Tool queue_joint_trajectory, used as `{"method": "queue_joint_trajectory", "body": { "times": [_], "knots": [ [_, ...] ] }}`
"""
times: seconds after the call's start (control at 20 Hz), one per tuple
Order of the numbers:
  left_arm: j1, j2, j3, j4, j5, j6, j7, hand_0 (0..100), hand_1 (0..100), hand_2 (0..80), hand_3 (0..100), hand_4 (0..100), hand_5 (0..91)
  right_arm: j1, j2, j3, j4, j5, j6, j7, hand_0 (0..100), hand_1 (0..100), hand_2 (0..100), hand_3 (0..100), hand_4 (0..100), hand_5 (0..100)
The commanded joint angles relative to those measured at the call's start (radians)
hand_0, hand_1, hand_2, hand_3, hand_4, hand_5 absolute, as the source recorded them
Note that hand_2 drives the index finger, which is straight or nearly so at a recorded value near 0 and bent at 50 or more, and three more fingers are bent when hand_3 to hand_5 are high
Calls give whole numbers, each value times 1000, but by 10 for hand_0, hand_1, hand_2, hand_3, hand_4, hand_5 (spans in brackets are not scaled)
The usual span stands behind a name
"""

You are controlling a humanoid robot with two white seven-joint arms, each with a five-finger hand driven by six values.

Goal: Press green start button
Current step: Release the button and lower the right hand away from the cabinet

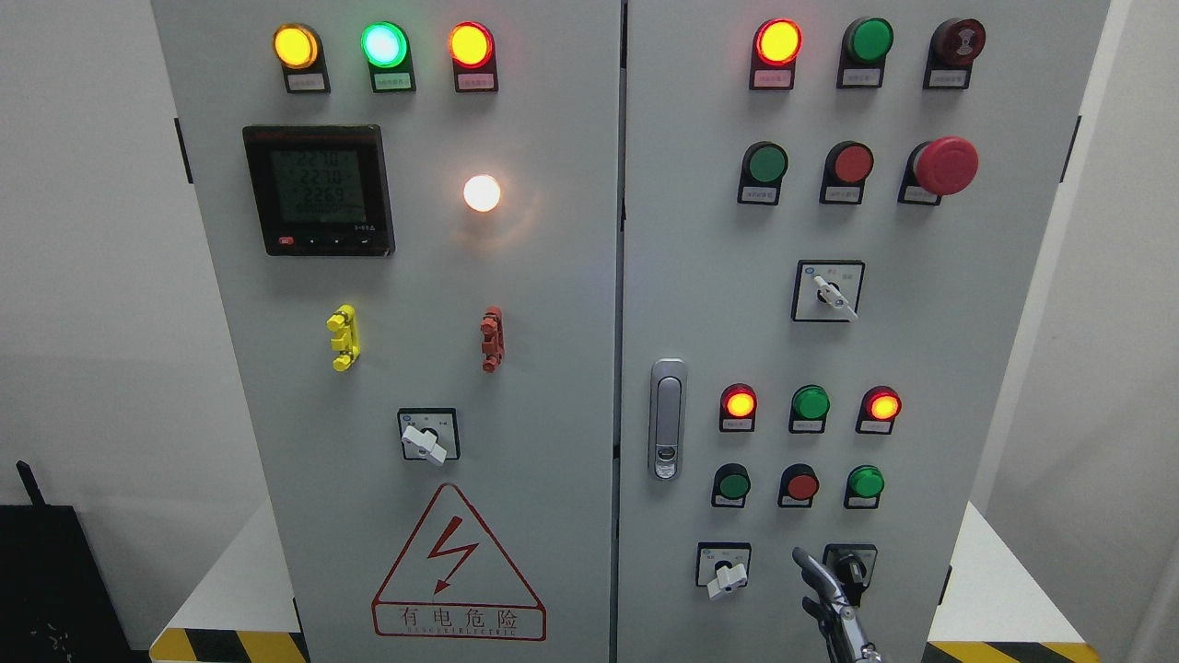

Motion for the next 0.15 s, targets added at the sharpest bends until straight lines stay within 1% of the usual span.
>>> {"method": "queue_joint_trajectory", "body": {
  "times": [0.0, 0.1],
  "knots": [
    [0, 0, 0, 0, 0, 0, 0, 120, 556, 0, 0, 0, 0, 1, -1, 8, -3, -6, 2, 0, 42, 70, 0, 0, 0, 0],
    [1, 0, 0, 0, 0, 0, 0, 120, 556, 0, 0, 0, 0, 1, -1, 8, -2, -6, 2, 0, 39, 70, 0, 0, 0, 0]
  ]
}}
